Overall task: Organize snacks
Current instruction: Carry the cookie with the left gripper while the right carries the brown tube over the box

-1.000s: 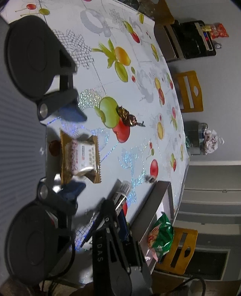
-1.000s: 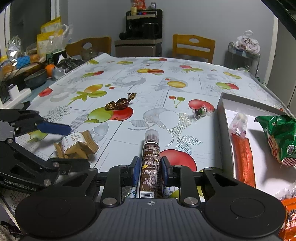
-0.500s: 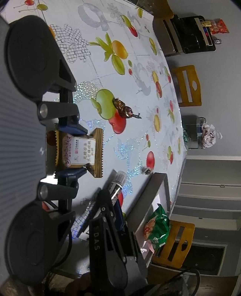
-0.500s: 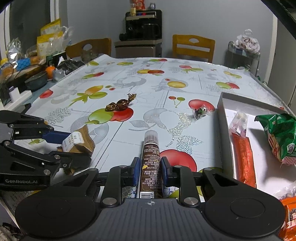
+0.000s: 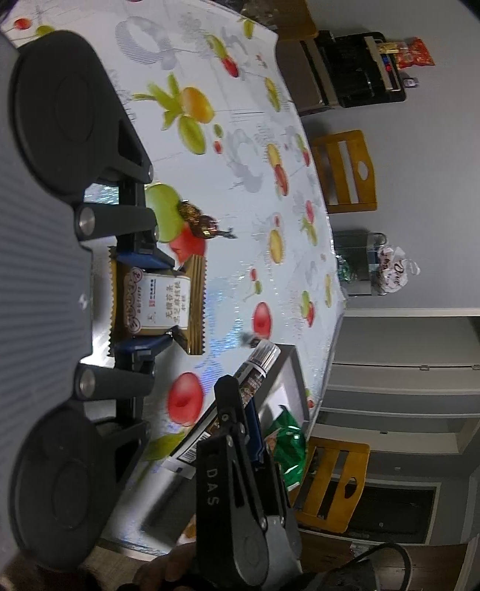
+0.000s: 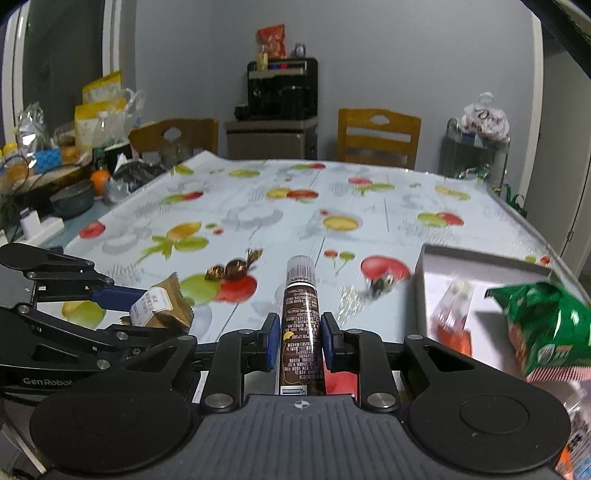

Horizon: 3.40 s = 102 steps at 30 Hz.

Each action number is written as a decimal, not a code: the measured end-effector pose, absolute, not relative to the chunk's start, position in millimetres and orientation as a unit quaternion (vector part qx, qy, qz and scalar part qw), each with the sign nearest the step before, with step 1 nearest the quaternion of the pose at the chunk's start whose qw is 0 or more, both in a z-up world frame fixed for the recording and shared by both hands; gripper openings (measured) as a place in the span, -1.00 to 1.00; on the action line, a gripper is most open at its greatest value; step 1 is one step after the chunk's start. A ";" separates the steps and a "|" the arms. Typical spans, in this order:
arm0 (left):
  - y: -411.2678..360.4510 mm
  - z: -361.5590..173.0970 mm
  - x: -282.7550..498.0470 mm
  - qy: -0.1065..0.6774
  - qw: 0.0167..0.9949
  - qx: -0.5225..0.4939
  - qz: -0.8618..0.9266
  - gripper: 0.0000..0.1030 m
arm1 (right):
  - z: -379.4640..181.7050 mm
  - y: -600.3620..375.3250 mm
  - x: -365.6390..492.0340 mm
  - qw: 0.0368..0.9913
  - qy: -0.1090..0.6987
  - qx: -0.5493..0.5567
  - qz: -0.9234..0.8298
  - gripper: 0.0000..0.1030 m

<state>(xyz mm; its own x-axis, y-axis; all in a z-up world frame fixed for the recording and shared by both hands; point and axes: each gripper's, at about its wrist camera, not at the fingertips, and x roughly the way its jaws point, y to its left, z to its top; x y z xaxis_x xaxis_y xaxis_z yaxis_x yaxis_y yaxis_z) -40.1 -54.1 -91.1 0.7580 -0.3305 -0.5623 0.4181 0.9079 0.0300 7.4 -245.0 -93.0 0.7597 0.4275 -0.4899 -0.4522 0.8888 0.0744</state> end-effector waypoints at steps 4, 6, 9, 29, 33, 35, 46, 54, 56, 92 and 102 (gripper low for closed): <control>-57.7 -80.2 -32.2 0.274 0.937 0.074 -0.201 -0.33 | -84.5 -250.3 12.0 0.940 0.248 -0.017 0.234 -0.51; -59.8 -74.6 -27.8 0.269 0.939 0.073 -0.201 -0.33 | -81.7 -252.6 14.7 0.940 0.247 -0.014 0.233 -0.51; -62.9 -65.1 -21.8 0.257 0.943 0.075 -0.198 -0.33 | -78.6 -255.9 17.3 0.942 0.244 -0.012 0.230 -0.51; -108.5 4.9 16.7 0.187 0.950 0.078 -0.236 -0.33 | -40.0 -309.6 42.4 0.954 0.223 0.037 0.195 -0.51; -123.3 17.0 20.5 0.174 0.950 0.081 -0.246 -0.33 | -31.8 -318.7 47.2 0.956 0.219 0.043 0.191 -0.51; -131.0 20.8 22.4 0.171 0.949 0.083 -0.251 -0.33 | -29.3 -323.7 48.7 0.957 0.216 0.045 0.188 -0.51; -165.3 23.2 39.2 0.179 0.943 0.081 -0.269 -0.33 | -31.9 -350.8 51.3 0.961 0.212 0.049 0.169 -0.51; -193.9 7.8 58.7 0.199 0.933 0.093 -0.285 -0.33 | -42.1 -389.5 62.1 0.964 0.221 0.076 0.129 -0.52; -200.3 3.4 63.5 0.204 0.930 0.094 -0.290 -0.33 | -46.1 -398.0 65.3 0.963 0.226 0.081 0.119 -0.52; -262.2 -70.7 59.4 0.273 0.885 0.126 -0.356 -0.33 | -99.1 -433.6 59.4 0.945 0.285 0.125 0.098 -0.53; -264.0 -73.9 59.6 0.278 0.884 0.126 -0.353 -0.33 | -107.1 -428.8 81.2 0.946 0.284 0.132 0.086 -0.53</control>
<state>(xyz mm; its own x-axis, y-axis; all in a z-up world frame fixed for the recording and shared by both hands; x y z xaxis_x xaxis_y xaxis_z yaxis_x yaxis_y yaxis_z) 59.6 -264.0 -73.9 0.5960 -0.5546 -0.5807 0.6950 0.7185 0.0271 81.2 -428.8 -107.1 0.8240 0.2372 -0.5145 -0.0878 0.9507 0.2976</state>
